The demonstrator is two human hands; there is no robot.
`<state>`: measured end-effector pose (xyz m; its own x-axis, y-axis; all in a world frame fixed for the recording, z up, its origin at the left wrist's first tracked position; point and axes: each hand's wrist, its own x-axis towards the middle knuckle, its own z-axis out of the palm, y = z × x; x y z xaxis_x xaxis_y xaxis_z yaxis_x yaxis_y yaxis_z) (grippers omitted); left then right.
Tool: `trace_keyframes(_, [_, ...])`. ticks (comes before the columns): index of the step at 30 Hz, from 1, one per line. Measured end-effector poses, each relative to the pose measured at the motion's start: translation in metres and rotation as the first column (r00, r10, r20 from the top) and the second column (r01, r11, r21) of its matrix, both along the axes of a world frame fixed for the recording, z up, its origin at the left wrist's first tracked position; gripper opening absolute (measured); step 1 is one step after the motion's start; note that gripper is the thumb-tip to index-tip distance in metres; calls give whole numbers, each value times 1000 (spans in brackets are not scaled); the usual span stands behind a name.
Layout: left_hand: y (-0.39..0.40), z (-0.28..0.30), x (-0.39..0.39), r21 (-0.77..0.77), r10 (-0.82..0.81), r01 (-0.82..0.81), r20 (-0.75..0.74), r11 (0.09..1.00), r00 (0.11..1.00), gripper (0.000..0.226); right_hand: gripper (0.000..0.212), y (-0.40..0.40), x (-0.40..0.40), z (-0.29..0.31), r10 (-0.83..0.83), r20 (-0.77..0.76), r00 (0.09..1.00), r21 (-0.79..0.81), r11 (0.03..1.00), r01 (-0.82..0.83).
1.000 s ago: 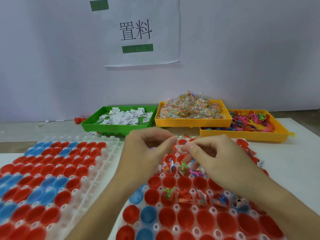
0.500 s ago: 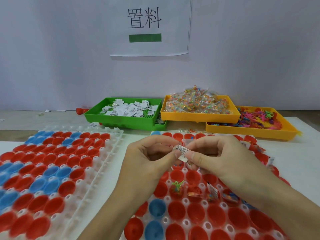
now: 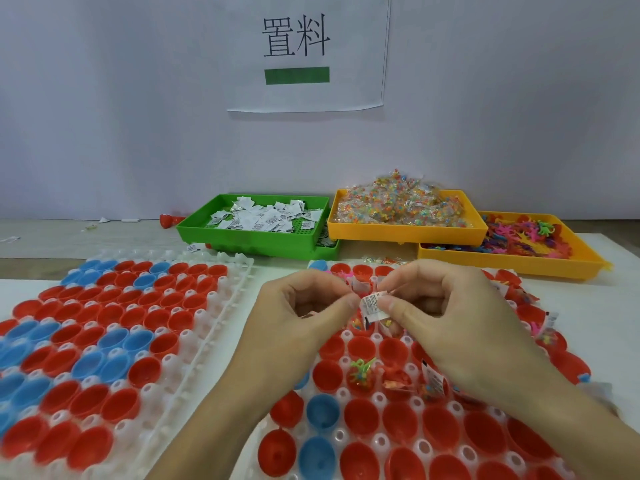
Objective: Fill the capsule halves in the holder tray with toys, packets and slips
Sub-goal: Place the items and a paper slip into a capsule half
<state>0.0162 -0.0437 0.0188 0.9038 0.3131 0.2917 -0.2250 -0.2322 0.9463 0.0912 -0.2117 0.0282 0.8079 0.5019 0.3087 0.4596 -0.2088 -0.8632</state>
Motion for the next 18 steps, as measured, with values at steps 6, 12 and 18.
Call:
trace_keyframes(6, [12, 2, 0, -67, 163, -161, 21, 985, 986, 6, 14, -2, -9, 5, 178, 148, 973, -228, 963, -141])
trace_keyframes(12, [16, 3, -1, -66, 191, -190, 4, 980, 982, 9, 10, -1, -16, 6, 262, 149, 953, -309, 928, -207])
trace_keyframes(18, [17, 5, -2, -35, 203, -203, -3, 979, 979, 10, 11, -2, -19, 9, 290, 130, 948, -357, 906, -228])
